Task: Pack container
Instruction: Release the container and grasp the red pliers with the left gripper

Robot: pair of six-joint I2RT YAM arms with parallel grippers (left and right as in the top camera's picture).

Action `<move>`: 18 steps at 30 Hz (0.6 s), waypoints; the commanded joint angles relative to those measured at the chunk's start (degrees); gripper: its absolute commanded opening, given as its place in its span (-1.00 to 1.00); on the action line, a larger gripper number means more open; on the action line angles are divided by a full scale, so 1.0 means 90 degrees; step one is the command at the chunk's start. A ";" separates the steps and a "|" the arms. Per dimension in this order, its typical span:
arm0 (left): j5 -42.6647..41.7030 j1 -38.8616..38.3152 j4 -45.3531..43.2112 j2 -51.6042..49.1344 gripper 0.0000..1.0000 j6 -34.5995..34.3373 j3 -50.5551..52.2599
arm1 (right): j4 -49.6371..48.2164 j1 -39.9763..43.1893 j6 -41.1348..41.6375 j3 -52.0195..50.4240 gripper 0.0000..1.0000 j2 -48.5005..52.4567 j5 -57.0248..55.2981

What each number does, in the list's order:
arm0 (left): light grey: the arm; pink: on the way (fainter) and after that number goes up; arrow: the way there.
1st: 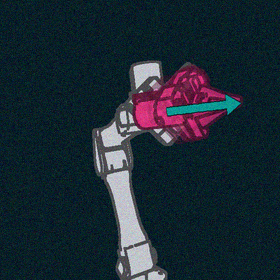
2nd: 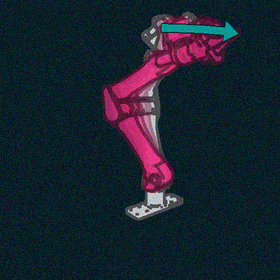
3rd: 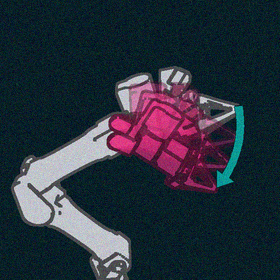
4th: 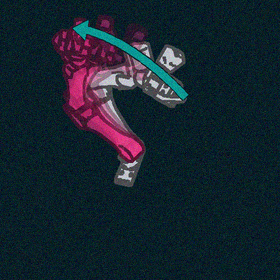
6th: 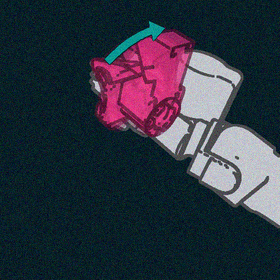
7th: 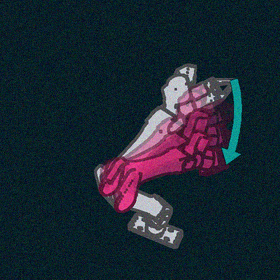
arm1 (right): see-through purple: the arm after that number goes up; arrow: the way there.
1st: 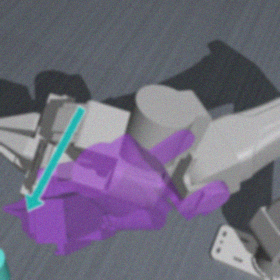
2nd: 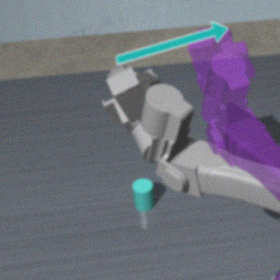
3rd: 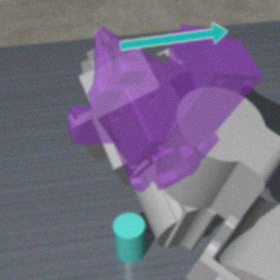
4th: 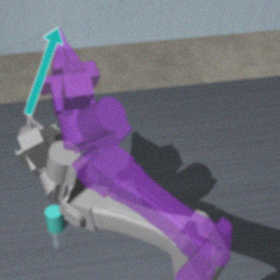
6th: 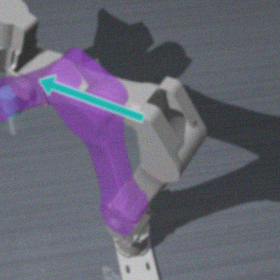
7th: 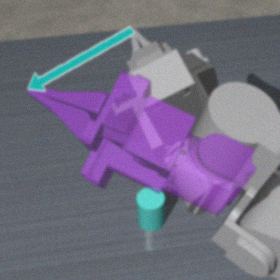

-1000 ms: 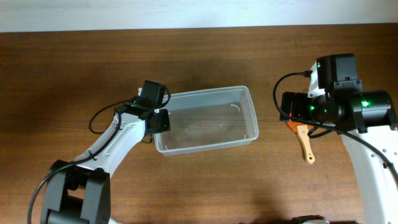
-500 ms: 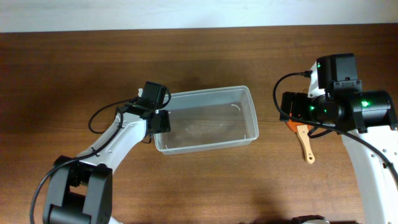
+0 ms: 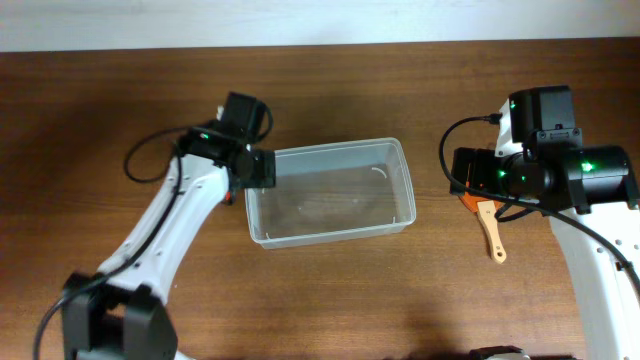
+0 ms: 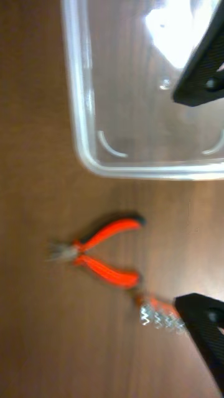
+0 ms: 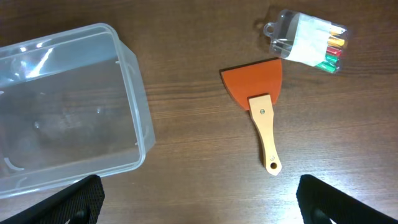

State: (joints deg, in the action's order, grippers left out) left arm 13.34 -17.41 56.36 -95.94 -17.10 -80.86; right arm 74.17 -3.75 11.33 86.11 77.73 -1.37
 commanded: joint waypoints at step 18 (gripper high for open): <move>-0.1705 0.2662 0.0974 0.0357 0.99 0.4029 -0.0831 | 0.1418 -0.0029 0.0464 0.1362 0.97 -0.0930 -0.0238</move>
State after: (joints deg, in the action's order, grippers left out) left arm 3.75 6.31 65.82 -87.90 8.21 -88.03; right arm 86.39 -3.75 14.59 97.95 68.75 -2.59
